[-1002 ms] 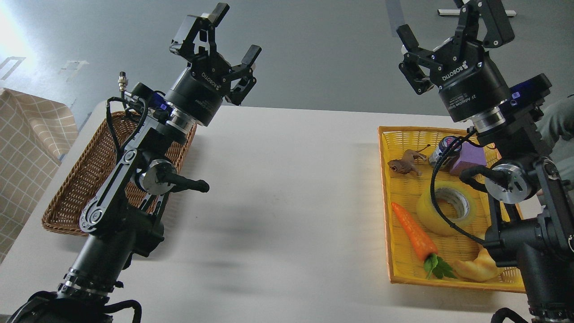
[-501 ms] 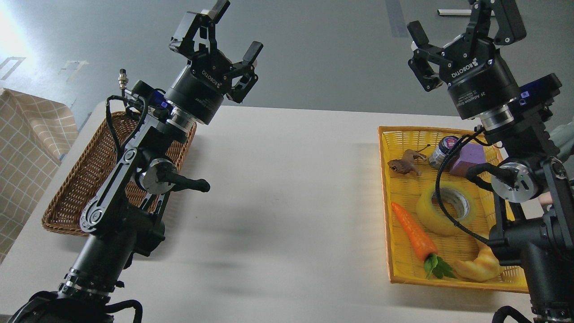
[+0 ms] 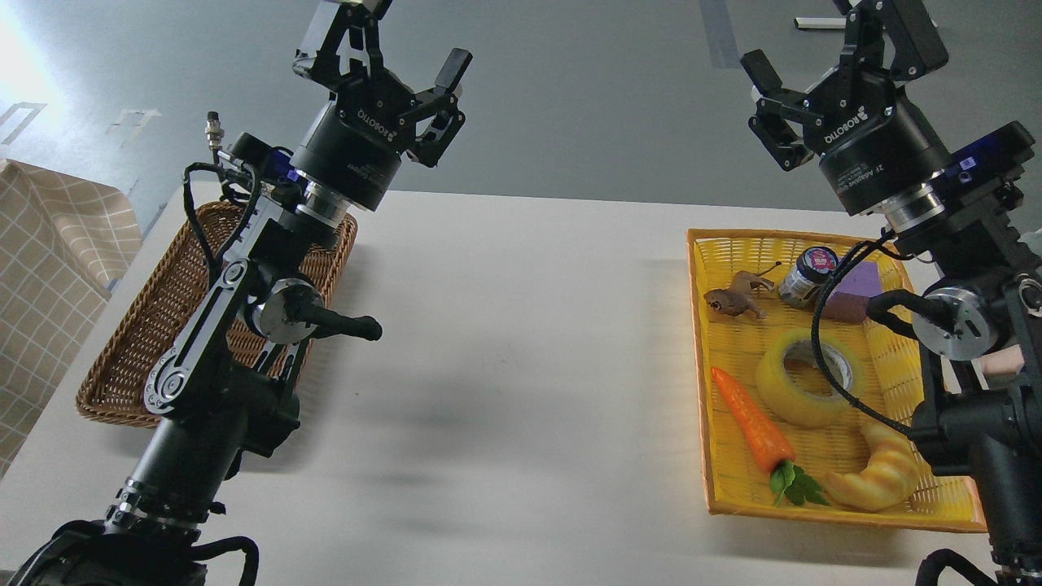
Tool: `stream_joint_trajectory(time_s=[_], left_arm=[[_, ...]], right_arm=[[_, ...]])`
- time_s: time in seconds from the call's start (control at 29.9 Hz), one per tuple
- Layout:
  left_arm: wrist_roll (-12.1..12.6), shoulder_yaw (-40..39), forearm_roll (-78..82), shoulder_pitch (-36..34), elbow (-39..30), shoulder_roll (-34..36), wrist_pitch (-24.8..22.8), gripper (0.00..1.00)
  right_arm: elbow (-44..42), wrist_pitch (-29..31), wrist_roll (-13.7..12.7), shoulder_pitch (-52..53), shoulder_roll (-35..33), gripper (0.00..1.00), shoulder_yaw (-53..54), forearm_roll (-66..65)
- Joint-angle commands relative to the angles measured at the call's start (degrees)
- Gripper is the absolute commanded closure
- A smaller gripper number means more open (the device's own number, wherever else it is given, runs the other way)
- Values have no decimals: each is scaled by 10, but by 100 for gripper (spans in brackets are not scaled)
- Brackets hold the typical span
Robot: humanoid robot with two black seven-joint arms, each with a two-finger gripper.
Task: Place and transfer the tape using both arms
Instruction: 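Swing the right arm outward and lower it toward the yellow tray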
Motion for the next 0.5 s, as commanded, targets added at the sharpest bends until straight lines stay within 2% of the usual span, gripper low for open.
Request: stream_joint_trajectory(time_s=[0.0,0.3,0.47], left_arm=[[1,2,2,-1,0,3,1,2],[1,2,2,-2,-1,1,-1,2],[2,2,2,-2,-1,1,-1,2]], right_arm=[[3,0,-9,1,-45,0,-2,-52],[5,0,-14,-1,-98,0,-2,-252],[23,0,-15,-9,-131,0,-11,-290]])
